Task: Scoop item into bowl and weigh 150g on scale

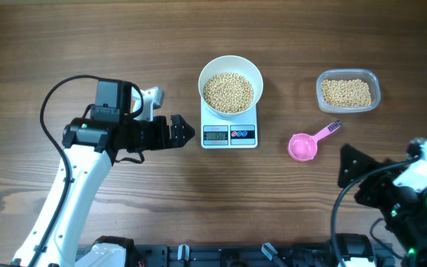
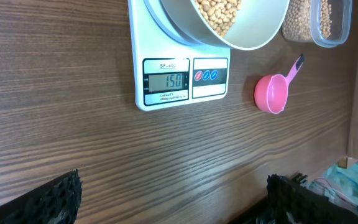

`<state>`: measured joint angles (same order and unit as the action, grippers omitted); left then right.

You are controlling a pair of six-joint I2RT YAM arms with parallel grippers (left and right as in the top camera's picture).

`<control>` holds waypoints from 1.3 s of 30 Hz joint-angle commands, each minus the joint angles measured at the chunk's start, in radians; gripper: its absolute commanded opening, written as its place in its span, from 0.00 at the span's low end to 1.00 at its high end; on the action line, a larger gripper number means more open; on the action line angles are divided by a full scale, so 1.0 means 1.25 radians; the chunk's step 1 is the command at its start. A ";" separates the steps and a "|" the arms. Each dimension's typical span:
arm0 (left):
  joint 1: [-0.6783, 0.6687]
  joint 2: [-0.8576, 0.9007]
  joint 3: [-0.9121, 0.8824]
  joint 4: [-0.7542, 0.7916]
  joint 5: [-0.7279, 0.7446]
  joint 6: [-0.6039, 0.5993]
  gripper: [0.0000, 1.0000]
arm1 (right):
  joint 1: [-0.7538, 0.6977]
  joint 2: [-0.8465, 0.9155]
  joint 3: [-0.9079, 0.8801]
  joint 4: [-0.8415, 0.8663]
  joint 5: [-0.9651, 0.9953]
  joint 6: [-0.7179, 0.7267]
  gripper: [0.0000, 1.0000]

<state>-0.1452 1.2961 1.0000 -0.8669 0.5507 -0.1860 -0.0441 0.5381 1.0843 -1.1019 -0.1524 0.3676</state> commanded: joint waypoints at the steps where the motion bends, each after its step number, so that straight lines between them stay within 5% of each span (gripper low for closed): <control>1: -0.003 -0.001 0.016 0.002 0.010 -0.002 1.00 | 0.053 -0.070 -0.123 0.139 -0.006 -0.089 1.00; 7: -0.003 -0.001 0.016 0.002 0.010 -0.002 1.00 | 0.080 -0.187 -0.336 0.393 0.021 -0.157 1.00; 21: -0.003 -0.001 0.016 0.002 0.010 -0.002 1.00 | 0.082 -0.354 -0.710 0.827 0.119 -0.092 1.00; 39: -0.003 -0.001 0.016 0.002 0.010 -0.002 1.00 | 0.064 -0.428 -0.864 0.910 0.151 -0.147 1.00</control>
<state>-0.1452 1.2961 1.0016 -0.8673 0.5507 -0.1856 0.0490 0.0181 0.0093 0.0372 0.0090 0.2317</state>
